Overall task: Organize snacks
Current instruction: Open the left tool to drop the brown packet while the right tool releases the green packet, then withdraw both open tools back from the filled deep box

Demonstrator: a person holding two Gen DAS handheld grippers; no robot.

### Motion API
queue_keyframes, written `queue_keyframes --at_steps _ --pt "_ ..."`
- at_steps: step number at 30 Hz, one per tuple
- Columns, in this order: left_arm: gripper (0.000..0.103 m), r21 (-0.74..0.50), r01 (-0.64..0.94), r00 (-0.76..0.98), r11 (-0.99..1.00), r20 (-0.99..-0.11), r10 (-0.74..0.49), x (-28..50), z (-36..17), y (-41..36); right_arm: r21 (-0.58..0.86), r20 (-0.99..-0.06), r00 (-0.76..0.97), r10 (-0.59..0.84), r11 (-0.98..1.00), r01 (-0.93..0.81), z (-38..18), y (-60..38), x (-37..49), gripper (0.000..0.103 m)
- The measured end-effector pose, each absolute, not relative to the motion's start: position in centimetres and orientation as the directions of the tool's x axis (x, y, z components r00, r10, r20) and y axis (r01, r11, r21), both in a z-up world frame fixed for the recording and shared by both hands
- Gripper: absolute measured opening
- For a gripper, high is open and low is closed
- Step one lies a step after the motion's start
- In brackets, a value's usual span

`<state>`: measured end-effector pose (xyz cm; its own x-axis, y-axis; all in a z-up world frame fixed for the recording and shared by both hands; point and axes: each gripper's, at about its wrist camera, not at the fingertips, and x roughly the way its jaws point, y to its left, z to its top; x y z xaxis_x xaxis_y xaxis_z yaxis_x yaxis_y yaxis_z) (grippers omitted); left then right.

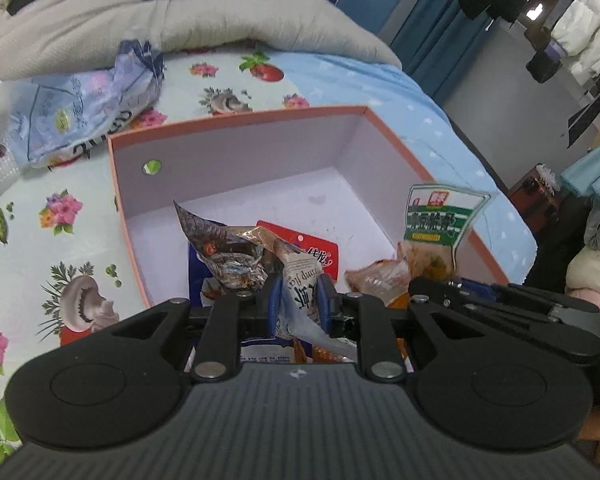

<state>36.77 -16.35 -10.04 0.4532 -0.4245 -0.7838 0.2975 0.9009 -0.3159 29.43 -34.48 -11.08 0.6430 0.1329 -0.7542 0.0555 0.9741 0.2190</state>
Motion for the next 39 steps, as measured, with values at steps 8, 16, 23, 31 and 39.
queue_keyframes --at_steps 8,16,23,31,39 --pt "0.064 -0.338 0.276 0.437 0.9 -0.789 -0.431 37.4 -10.5 -16.2 0.274 -0.759 0.628 0.17 0.959 0.071 -11.6 -34.6 30.2 0.05" --pt "0.069 -0.317 0.291 0.517 0.903 -0.742 -0.427 34.5 -5.9 -15.0 0.296 -0.727 0.666 0.165 0.951 0.088 -8.8 -34.8 27.6 0.054" --pt "0.069 -0.293 0.301 0.565 0.907 -0.712 -0.417 29.4 -1.6 -13.5 0.291 -0.666 0.728 0.162 0.955 0.053 -4.6 -33.9 23.5 0.054" --pt "0.069 -0.274 0.312 0.63 0.91 -0.657 -0.414 23.1 2.8 -11.7 0.279 -0.587 0.797 0.142 0.96 0.034 -0.1 -33.1 18.4 0.054" --pt "0.069 -0.27 0.332 0.669 0.904 -0.608 -0.428 16.9 5.4 -9.8 0.273 -0.534 0.835 0.131 0.962 0.024 2.0 -31.8 13.0 0.054"
